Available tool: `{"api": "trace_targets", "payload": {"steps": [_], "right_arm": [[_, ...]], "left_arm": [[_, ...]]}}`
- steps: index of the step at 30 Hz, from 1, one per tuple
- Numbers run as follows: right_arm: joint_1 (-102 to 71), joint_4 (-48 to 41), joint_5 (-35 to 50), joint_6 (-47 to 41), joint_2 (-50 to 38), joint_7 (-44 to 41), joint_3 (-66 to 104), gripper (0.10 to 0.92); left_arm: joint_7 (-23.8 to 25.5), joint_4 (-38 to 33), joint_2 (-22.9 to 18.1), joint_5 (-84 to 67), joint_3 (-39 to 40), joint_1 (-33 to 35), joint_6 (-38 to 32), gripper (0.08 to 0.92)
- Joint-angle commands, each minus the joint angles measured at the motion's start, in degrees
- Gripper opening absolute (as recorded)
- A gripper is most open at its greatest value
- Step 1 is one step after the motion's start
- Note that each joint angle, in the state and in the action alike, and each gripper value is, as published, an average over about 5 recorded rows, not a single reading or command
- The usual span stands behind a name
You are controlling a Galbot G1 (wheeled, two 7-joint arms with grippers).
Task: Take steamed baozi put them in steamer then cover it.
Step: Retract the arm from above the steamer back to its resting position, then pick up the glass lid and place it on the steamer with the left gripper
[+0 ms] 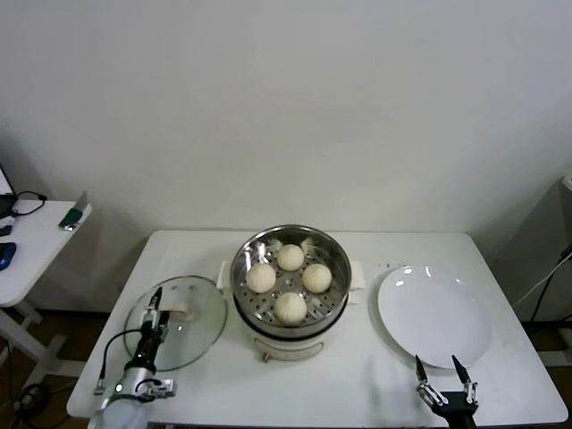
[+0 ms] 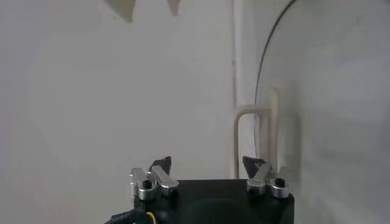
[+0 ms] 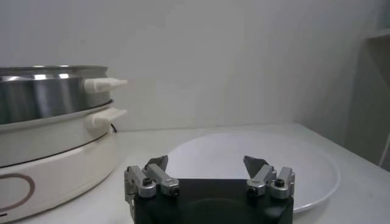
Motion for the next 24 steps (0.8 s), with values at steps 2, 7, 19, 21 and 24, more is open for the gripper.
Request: {"api": "trace_targets", "payload": {"steps": [2, 7, 19, 21, 24], "right_arm": [[-0.2, 0.3, -0.4, 0.2, 0.4, 0.0, 0.0, 0.823], [-0.2, 0.4, -0.5, 0.2, 0.5, -0.2, -0.1, 0.823], [0.1, 0.9, -0.9, 0.1, 1.0, -0.3, 0.0, 0.823], [0.1, 1.2, -0.9, 0.2, 1.2, -0.3, 0.0, 0.823], [-0.1, 1.7, -1.0, 0.1, 1.3, -0.4, 0.1, 0.823]], "left_arm": [[0.8, 1.9, -0.2, 0.5, 0.5, -1.6, 0.5, 0.671], [1.1, 2.0, -0.9, 0.6, 0.7, -1.3, 1.2, 0.524], [1.1, 0.9, -0.9, -1.3, 0.3, -0.7, 1.1, 0.180], [1.5, -1.2, -0.8, -2.7, 0.1, -0.2, 1.1, 0.146], [3.1, -6.4, 0.0, -5.6, -0.2, 1.2, 1.8, 0.137]]}}
